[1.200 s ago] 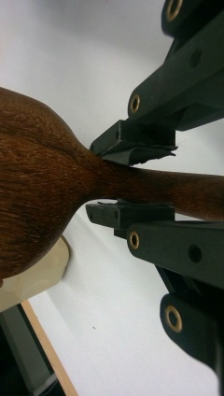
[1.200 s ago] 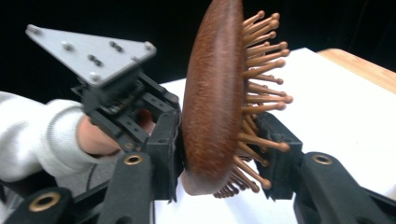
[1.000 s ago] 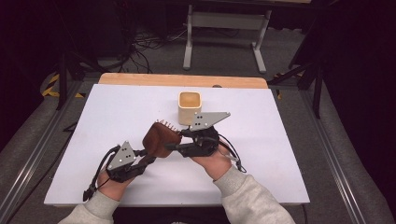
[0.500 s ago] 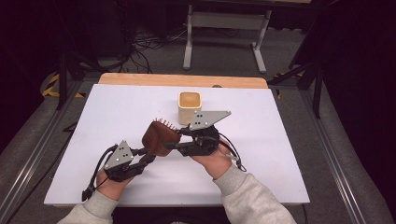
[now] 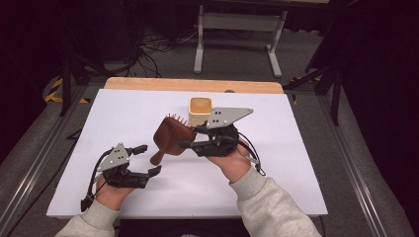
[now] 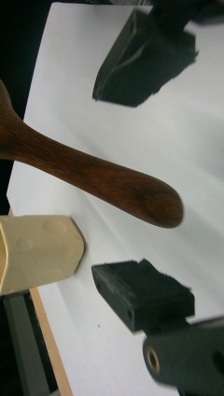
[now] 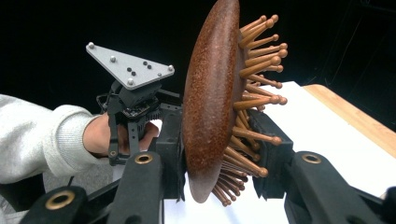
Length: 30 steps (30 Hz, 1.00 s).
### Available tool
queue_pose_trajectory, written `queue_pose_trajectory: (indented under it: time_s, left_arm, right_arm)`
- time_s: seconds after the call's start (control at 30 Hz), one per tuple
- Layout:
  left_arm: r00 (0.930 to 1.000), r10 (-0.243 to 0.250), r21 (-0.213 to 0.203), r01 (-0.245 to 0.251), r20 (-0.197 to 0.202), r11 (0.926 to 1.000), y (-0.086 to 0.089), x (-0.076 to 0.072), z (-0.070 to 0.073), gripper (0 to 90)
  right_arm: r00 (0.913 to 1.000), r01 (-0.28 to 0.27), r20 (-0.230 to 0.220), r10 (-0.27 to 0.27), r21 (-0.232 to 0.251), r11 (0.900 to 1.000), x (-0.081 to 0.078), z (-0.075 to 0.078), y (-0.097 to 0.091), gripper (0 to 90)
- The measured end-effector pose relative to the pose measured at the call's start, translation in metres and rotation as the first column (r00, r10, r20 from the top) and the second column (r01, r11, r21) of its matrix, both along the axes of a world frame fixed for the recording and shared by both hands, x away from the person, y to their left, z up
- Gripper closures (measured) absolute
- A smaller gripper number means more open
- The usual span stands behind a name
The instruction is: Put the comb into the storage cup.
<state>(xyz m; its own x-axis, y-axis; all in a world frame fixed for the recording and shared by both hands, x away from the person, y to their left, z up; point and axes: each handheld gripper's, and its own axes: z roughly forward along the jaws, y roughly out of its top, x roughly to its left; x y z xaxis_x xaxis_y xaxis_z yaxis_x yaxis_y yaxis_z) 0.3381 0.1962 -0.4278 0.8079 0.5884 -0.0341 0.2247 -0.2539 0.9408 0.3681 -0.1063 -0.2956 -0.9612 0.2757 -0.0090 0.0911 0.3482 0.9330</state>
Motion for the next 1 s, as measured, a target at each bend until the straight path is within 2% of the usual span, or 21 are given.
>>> queue_pose_trajectory:
  time_s: [0.2, 0.5, 0.8, 1.0]
  left_arm:
    - [0.9998, 0.020, -0.021, -0.020, -0.002, 0.9996, 0.013, 0.005, -0.004, 4.2]
    - [0.9987, 0.049, 0.003, -0.049, 0.014, 0.9988, 0.029, 0.008, -0.009, 2.7]
    - [0.9957, 0.088, 0.013, -0.088, 0.032, 0.9960, 0.039, 0.009, -0.011, 2.8]
    - [0.9938, 0.105, 0.005, -0.106, 0.035, 0.9944, 0.045, 0.009, -0.011, 2.8]
  right_arm:
    - [0.9993, 0.027, 0.028, -0.027, 0.002, 0.9996, 0.005, 0.015, -0.004, 61.0]
    - [0.9973, 0.045, 0.058, -0.046, 0.014, 0.9989, 0.012, 0.035, -0.008, 61.0]
    - [0.9918, 0.099, 0.080, -0.100, 0.015, 0.9950, 0.023, 0.050, -0.016, 61.0]
    - [0.9841, 0.148, 0.097, -0.149, 0.019, 0.9888, 0.031, 0.056, -0.023, 61.0]
